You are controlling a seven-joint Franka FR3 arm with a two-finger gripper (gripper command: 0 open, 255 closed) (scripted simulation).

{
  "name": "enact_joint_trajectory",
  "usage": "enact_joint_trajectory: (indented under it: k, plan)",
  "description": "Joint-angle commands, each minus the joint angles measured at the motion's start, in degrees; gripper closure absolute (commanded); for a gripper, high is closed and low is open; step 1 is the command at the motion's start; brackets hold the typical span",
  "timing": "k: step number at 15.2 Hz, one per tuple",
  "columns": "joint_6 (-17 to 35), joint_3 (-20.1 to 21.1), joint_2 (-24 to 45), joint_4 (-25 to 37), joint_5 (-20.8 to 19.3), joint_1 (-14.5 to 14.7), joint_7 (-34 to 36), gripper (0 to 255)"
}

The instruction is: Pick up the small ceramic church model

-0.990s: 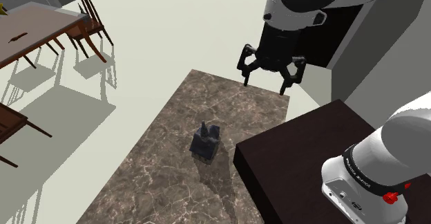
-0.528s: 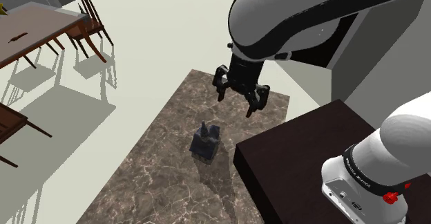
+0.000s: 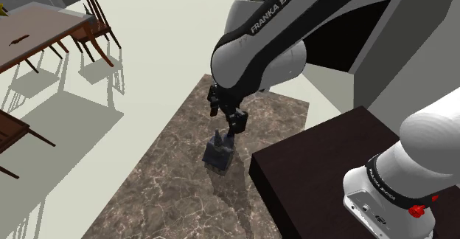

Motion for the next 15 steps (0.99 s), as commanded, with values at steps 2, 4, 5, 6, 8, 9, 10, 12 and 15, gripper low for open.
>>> enact_joint_trajectory:
  k: [2,4,5,6,8,9,10,12,15]
  plan:
    - [7.1,-0.3,8.69,1.92,-9.49,0.03,12.52,0]
    - [9.29,-1.8,11.1,1.73,-12.07,1.23,13.97,0]
    - [10.35,-2.59,12.28,1.66,-13.39,1.83,14.72,0]
    - [11.38,-3.44,13.43,1.61,-14.7,2.49,15.46,0]
    - [13.34,-5.36,15.64,1.58,-17.14,4.0,16.82,0]
    - [14.8,-6.98,17.31,1.62,-18.92,5.29,17.8,0]
    - [14.78,-7.09,17.28,1.62,-18.78,5.43,17.69,0]
    - [14.86,-7.15,17.3,1.59,-18.76,5.51,17.69,255]
    - [14.82,-7.11,17.26,1.59,-18.73,5.5,17.7,255]
